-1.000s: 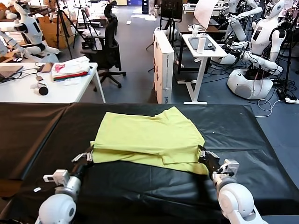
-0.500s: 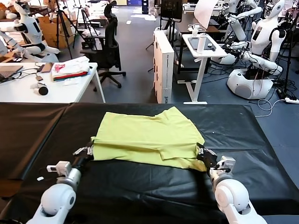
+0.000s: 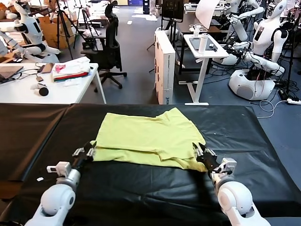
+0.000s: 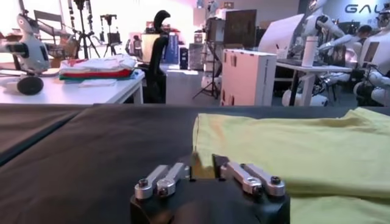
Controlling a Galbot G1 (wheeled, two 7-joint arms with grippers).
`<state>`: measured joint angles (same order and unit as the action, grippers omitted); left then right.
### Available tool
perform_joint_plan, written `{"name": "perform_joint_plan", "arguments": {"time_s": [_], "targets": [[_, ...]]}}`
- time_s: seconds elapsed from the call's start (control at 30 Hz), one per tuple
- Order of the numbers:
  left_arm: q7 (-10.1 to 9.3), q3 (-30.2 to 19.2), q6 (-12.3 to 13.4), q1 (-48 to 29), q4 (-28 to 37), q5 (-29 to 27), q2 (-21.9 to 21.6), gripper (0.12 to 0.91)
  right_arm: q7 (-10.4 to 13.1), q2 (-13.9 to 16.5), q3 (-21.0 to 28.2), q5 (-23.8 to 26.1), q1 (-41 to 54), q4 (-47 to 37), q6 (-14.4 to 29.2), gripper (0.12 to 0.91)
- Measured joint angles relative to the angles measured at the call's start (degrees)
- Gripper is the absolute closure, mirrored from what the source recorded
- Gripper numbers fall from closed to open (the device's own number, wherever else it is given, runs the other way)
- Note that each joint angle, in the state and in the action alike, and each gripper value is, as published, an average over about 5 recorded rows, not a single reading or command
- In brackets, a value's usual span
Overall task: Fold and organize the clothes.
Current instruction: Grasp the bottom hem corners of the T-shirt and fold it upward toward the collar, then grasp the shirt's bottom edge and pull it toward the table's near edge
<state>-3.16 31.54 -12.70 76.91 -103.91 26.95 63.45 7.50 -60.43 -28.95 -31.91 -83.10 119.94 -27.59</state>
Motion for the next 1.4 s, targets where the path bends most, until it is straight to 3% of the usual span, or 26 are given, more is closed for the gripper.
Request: {"name": "perform_joint_plan", "arguments": {"time_s": [0.07, 0.13, 0.57, 0.83, 0.93, 1.1, 1.23, 1.3, 1.4], "targets": [[-0.14, 0.37, -0.79, 1.29, -1.13, 0.01, -0.03, 0.149, -0.47, 1.2, -0.84, 0.78, -2.47, 1.54, -0.5, 0.119], [-0.2, 0.66, -1.42, 2.75, -2.49, 0.01, 0.11, 0.13, -0.95, 1.98, -1.25, 1.55, -4.36, 2.53, -0.83, 0.119], [-0.91, 1.26, -2.61, 7.44, -5.27, -0.32, 1.57, 0.123, -1.88, 3.05, -0.41, 2.95, -7.38, 3.08, -0.88, 0.134], [-0.57, 1.22, -2.48, 8.34, -5.67, -0.14, 1.64, 0.135, -2.02, 3.31, 0.23, 3.25, -7.29, 2.45, -0.65, 0.4], [-0.52, 1.15, -2.32, 8.48, -5.68, -0.13, 1.67, 0.235, -1.98, 3.45, 0.36, 3.21, -7.17, 2.33, -0.61, 0.544], [-0.23, 1.11, -1.89, 8.82, -5.65, -0.1, 1.64, 0.552, -1.74, 3.91, 0.35, 2.87, -7.45, 2.62, -0.65, 0.833], [-0.13, 1.16, -1.68, 8.89, -5.45, -0.1, 1.57, 0.796, -0.33, 4.58, -0.16, 1.03, -8.14, 3.55, -1.79, 0.887], [-0.08, 1.26, -1.65, 8.93, -5.39, -0.13, 1.47, 0.867, 0.55, 5.06, -0.61, -0.5, -8.7, 4.27, -2.97, 0.887], [-0.13, 1.55, -1.74, 9.32, -5.51, -0.3, 1.06, 0.881, 1.71, 6.05, -1.64, -3.17, -9.93, 5.79, -5.07, 0.887]]}}
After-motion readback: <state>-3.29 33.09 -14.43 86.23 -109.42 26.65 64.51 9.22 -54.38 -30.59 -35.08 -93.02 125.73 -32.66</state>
